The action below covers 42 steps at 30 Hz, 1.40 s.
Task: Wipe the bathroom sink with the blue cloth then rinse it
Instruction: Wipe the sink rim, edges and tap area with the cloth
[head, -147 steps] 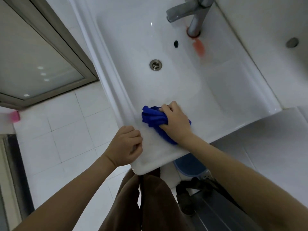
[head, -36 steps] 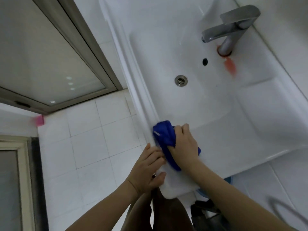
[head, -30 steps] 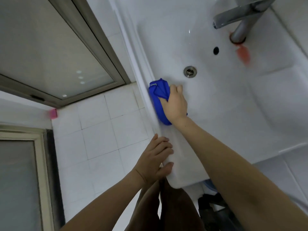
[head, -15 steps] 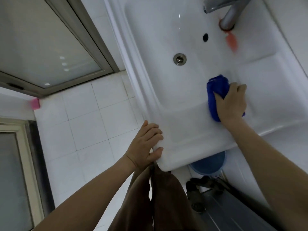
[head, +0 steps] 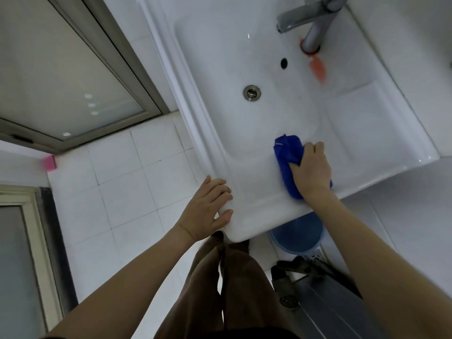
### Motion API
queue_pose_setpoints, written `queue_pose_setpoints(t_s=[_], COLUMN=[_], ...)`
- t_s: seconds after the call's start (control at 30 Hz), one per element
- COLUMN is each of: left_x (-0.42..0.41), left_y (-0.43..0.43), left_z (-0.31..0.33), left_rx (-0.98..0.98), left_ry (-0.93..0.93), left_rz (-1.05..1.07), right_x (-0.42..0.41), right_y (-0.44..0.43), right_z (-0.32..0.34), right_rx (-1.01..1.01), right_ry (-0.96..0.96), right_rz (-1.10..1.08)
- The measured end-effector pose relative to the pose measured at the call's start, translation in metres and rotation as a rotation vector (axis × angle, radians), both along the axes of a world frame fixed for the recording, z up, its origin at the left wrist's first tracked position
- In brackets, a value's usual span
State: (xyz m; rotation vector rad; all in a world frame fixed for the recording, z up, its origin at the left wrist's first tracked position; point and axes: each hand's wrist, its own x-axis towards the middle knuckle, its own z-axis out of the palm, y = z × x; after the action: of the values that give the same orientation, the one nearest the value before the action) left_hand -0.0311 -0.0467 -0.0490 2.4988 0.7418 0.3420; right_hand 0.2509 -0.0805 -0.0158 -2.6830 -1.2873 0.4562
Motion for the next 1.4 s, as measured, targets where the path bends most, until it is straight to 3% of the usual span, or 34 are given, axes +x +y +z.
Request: queue_pose_setpoints(t_s=[0.13,0.27,0.5,0.7,0.87,1.1,1.4], left_x=[0.0,-0.009,-0.07,-0.149,-0.214,-0.301,-0.425], left_y=[-0.001,-0.008,-0.035,-0.1,-0.157,-0.165,-0.08], left_z=[0.027,0.067,0.126,0.103,0.084,0.107,0.092], left_rx=[0.013,-0.003,-0.119,-0.334,-0.512,-0.45,-0.494], left_ry=[0.147,0.198,0.004,0.035,0.09,0.048,0.015], left_rz=[-0.05,-0.044,0.401,0.778,1.019,1.366,1.41], right_x=[-0.01,-0.051,-0.109,-0.144,-0.191,-0.291,-0.404], right_y=[-0.025,-0.064,-0.087,-0.096,-0.091,-0.027,0.058], right_z=[0.026,0.053,0.116,0.111,0.095,0.094,0.086], right_rx=[-0.183,-0.124,0.386,0.351,0.234,0.141,0.09], right_ry=[0.01,0.263,0.568,0.817,0.902,0.967,0.91], right_rz=[0.057,-0.01,-0.193,-0.213,-0.122,0.12,0.089])
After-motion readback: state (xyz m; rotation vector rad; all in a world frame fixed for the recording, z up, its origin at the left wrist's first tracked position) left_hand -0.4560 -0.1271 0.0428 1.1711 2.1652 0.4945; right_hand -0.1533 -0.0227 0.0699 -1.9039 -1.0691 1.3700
